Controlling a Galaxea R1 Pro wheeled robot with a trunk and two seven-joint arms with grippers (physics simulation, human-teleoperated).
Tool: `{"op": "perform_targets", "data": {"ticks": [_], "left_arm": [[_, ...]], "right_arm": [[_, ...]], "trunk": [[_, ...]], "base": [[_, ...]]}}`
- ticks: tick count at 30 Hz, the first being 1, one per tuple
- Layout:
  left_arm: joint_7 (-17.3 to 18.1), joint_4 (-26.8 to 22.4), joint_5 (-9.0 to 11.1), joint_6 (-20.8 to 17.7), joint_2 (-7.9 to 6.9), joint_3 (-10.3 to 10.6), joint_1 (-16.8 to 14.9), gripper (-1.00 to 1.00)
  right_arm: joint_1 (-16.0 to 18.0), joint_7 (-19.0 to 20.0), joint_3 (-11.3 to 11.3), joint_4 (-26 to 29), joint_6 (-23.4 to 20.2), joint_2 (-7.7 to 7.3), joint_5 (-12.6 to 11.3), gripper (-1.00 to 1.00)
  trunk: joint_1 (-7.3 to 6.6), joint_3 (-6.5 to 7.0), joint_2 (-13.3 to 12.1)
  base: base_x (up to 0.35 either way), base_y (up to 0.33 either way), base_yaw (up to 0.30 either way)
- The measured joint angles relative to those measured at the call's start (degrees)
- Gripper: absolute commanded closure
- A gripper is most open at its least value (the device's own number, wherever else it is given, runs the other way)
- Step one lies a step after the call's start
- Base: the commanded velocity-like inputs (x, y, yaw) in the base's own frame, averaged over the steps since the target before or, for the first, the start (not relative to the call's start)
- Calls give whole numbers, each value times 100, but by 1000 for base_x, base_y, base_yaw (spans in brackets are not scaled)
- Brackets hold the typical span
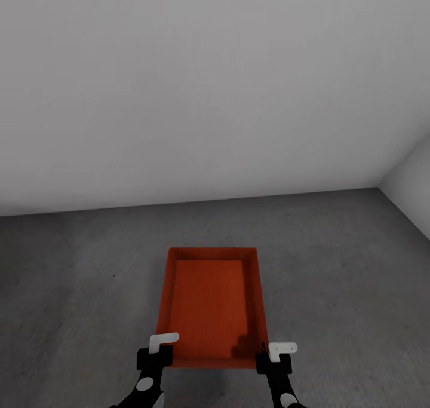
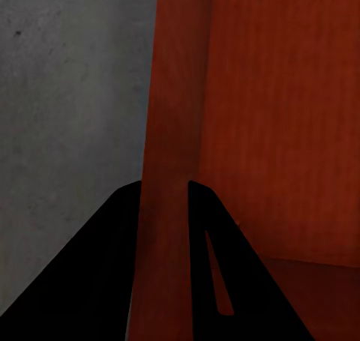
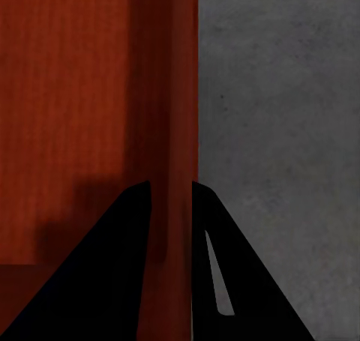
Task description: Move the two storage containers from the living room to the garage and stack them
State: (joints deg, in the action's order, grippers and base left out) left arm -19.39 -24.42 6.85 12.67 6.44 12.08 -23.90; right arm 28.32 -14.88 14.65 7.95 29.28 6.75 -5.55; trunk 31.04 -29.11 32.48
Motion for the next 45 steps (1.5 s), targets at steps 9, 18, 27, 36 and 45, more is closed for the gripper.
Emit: {"op": "perform_targets", "data": {"ticks": [9, 18, 27, 36, 45], "left_arm": [[-1, -2, -7, 1, 2, -2, 0, 100], [2, -3, -16, -3, 0, -6, 0, 100], [1, -3, -25, 9, 1, -6, -1, 100], [-11, -5, -45, 18, 4, 1, -1, 100], [-14, -6, -62, 13, 8, 3, 0, 100]], "right_arm": [[0, -7, -10, -1, 6, 0, 17, 100], [-1, -5, -17, 2, 1, 1, 23, 100], [0, -7, -14, -3, 20, 1, 18, 100], [0, -5, -33, -17, 50, 1, 30, 100], [0, -3, -58, -38, 74, 1, 45, 100]], "trunk": [[0, -2, 0], [0, -2, 0], [0, -2, 0], [0, -2, 0], [-3, -2, 1]], "base": [[0, 0, 0], [0, 0, 0], [0, 0, 0], [1, 0, 0], [228, 0, 0]]}}
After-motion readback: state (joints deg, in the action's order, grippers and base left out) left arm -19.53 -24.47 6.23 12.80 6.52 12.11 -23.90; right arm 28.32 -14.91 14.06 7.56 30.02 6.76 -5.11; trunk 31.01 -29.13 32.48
